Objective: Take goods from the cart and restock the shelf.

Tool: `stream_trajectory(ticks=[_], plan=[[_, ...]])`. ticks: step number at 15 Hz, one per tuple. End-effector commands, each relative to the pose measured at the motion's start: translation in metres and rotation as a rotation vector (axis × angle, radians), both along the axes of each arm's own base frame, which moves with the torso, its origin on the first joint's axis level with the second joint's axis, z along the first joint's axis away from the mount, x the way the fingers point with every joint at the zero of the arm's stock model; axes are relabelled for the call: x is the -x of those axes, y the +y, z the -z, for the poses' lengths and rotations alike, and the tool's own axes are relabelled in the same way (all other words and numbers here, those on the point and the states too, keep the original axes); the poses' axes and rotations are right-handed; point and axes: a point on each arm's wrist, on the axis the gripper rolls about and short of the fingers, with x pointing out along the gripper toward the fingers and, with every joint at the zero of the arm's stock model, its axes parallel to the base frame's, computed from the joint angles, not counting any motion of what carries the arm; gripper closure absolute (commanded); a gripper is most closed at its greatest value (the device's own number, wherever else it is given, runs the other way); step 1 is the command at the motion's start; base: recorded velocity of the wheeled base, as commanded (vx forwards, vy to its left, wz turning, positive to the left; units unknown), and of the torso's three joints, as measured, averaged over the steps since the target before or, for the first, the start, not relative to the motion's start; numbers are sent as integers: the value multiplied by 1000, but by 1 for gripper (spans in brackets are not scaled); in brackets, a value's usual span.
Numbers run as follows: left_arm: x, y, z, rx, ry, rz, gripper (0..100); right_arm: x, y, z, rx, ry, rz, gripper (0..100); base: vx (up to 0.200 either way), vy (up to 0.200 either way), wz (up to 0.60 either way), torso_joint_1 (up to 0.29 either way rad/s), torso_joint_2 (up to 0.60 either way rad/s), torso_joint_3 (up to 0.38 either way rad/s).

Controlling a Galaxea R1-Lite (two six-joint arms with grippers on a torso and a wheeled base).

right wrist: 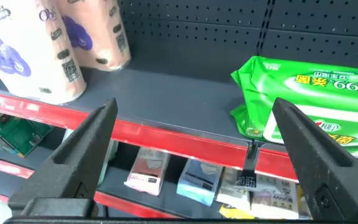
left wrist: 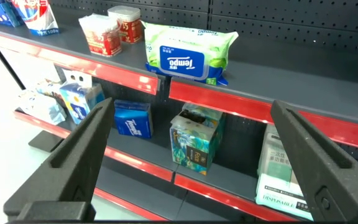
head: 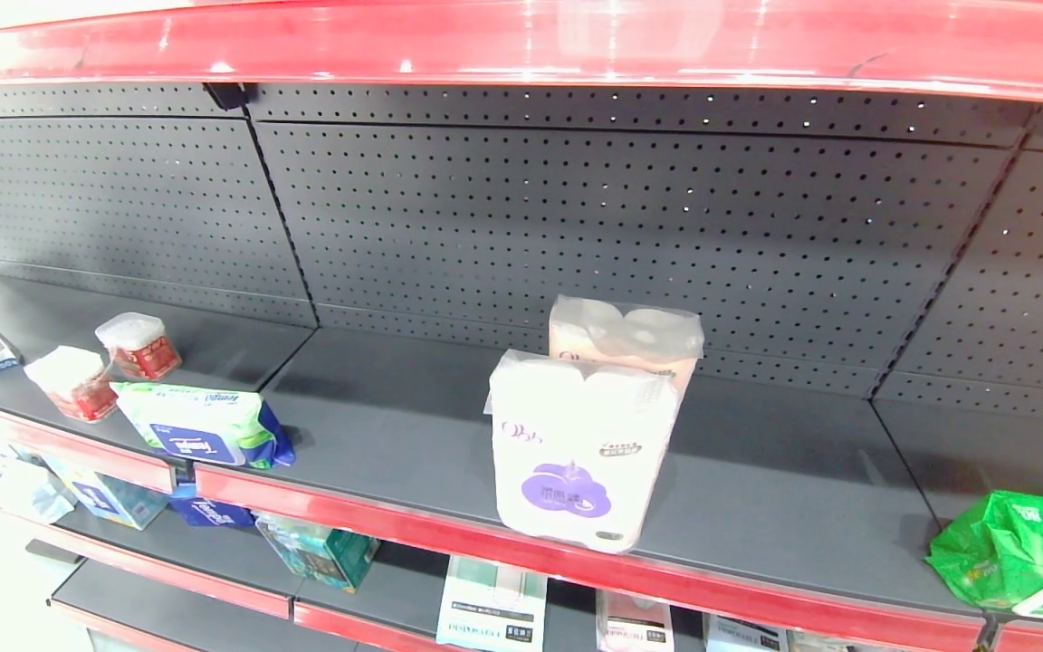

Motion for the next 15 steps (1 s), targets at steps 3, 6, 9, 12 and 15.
stream_trajectory(ticks=[3,6,9,12,15], plan=[[0,0,0,0,0,-1,0,0,0,0,1,1,-1,0,0,0,-600,2,2,1],[0,0,0,0,0,1,0,0,0,0,1,1,-1,0,0,0,-600,9,-1,-1],[0,0,0,0,0,-1,0,0,0,0,1,1,-1,0,0,0,-600,5,-6,2],[0,0,0,2,0,-1,0,0,0,0,1,1,-1,0,0,0,-400,5,8,2],[0,0,-1,-28,1,4,0,0,0,0,1,1,-1,0,0,0,0,0,0,0]])
